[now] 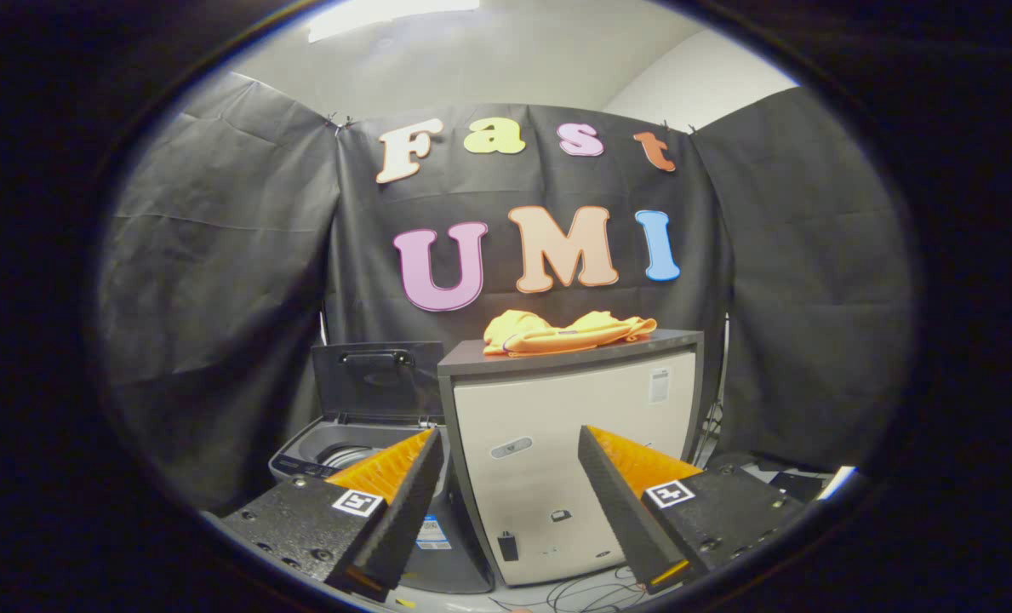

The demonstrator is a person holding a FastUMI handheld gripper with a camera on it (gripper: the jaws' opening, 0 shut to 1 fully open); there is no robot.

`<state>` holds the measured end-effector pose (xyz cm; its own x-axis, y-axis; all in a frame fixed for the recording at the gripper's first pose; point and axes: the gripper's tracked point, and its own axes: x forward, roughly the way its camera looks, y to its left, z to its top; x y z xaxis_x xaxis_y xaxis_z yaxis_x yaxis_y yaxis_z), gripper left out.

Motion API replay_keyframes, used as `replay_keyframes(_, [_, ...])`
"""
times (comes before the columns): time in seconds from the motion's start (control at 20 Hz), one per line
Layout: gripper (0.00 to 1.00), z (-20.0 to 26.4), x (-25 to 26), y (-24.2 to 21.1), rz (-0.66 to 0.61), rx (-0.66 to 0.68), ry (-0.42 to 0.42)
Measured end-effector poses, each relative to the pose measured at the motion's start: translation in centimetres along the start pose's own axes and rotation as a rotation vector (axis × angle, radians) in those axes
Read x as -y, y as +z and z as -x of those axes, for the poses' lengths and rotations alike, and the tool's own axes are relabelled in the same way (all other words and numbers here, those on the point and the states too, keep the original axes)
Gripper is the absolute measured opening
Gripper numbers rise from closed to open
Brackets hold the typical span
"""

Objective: Put the clothes into the washing machine and then close the washing machine lid.

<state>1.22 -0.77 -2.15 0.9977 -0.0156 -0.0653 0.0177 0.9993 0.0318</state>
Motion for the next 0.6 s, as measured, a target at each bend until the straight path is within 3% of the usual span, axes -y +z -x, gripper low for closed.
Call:
replay_keyframes(0.25, [0.96,-1.5,0.3,0.4,0.006,-0.022,0.003])
replay_keyframes(0.6, [0.97,-6.6,2.1,5.5,0.103,-0.044,-0.012])
